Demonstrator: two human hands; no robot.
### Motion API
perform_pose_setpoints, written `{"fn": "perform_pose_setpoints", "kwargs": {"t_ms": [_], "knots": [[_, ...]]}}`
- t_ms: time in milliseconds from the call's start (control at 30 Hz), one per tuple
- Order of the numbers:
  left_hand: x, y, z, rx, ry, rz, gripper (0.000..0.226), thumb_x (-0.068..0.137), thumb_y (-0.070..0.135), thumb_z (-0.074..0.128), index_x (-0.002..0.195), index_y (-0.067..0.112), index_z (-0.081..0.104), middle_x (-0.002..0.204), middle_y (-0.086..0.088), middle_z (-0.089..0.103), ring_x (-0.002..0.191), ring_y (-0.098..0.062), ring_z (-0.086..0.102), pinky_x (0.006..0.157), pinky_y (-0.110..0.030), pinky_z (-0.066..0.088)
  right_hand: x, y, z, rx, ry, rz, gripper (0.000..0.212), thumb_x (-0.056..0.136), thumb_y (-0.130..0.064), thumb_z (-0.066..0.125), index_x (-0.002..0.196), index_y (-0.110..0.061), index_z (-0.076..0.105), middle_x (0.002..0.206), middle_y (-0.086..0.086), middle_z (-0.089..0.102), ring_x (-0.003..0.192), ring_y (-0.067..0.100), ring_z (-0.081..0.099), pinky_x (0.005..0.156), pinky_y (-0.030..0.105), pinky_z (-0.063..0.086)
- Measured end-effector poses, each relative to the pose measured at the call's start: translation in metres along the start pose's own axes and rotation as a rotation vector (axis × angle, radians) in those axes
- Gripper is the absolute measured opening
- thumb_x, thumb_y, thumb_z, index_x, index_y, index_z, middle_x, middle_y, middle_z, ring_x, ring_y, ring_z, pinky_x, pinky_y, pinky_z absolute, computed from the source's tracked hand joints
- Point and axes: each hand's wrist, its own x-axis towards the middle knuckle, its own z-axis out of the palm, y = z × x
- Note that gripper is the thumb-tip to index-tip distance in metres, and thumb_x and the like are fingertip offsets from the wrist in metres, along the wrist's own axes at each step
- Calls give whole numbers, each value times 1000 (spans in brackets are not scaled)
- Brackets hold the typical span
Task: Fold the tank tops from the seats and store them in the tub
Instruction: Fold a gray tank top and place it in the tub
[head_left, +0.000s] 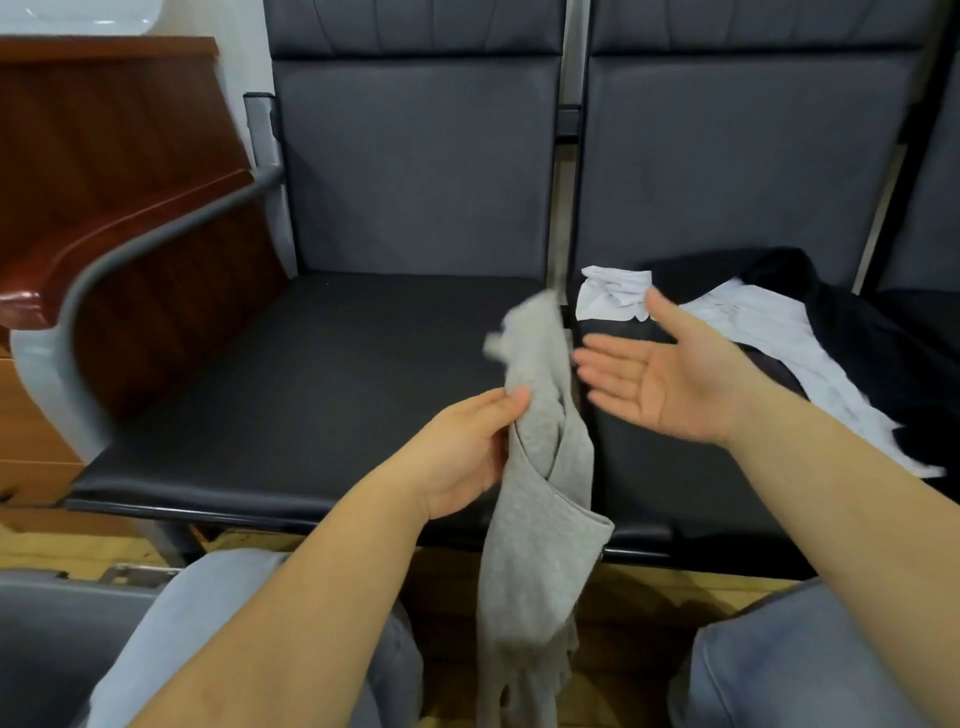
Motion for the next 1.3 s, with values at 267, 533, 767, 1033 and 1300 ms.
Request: {"fn": "perform_pose_setpoints", "kwargs": {"t_ms": [267,533,767,1033,1300], "knots": [[8,-7,-1,70,129,74,24,97,19,51,117,10,63,115,-9,70,108,-21,66,95,-35,52,1,47,34,-526,11,25,65,69,-60,64,111,-11,68,109,6,72,104,21,67,98,40,50],[5,-2,-2,22,87,-52,42,77,21,68,116,7,64,110,-10,72,98,-21,70,83,-32,56,5,47,37,-182,-22,-74,40,92,-35,58,117,-5,65,112,13,70,105,26,67,91,37,53],[-1,6,-11,-237,-47,69,55,61,29,82,112,12,73,122,-13,66,107,-27,67,86,-38,56,-2,28,33,-3,-20,-134,33,94,-34,54,110,-9,67,104,7,73,95,19,70,80,32,55],[1,-1,-9,-229,-107,64,64,78,24,66,138,14,47,129,-12,62,117,-26,61,96,-39,52,-5,27,28,98,-158,-114,46,80,-34,56,114,-5,65,111,12,70,98,23,70,80,34,59],[9,-12,0,319,241,155,64,73,50,70,128,22,54,124,-2,61,116,-19,58,90,-29,49,-9,28,28,-42,-218,-90,44,77,-39,58,100,-3,69,98,15,73,85,24,72,73,34,60]]}}
